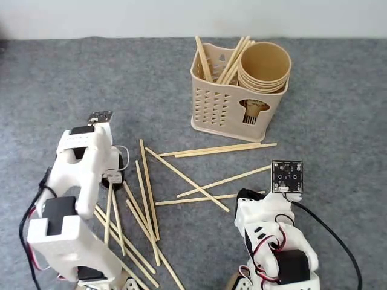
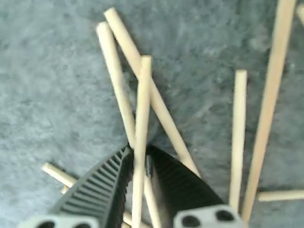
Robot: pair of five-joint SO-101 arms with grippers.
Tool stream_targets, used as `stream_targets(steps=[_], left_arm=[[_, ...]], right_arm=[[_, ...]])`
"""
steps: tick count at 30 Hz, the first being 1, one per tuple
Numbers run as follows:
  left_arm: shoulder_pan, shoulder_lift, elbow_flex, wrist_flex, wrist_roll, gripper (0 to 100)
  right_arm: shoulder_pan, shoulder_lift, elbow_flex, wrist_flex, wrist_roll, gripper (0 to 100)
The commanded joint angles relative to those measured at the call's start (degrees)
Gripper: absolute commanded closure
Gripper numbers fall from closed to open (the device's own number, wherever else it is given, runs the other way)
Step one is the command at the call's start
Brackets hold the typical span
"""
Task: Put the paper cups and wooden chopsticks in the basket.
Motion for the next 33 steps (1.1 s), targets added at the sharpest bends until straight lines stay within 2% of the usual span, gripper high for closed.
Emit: stream_targets(steps=[1, 6, 13, 29, 33], left_arm=[[4.66, 0.97, -5.23, 2.11, 2.02, 99], [9.85, 0.97, -18.33, 14.33, 2.11, 99], [12.66, 0.97, -40.48, 29.19, 1.76, 99], [15.56, 0.97, -69.14, 29.01, 2.02, 99], [18.46, 0.97, -78.90, 29.01, 2.11, 99]], right_arm=[[0.66, 0.66, -0.62, -0.84, -0.62, 99.0], [0.66, 0.66, -0.62, -0.84, -0.62, 99.0], [0.57, 0.66, -0.44, -1.10, -0.62, 99.0], [0.40, 0.66, -0.44, -1.10, -0.62, 99.0], [0.31, 0.66, -0.44, -1.10, -0.62, 99.0]])
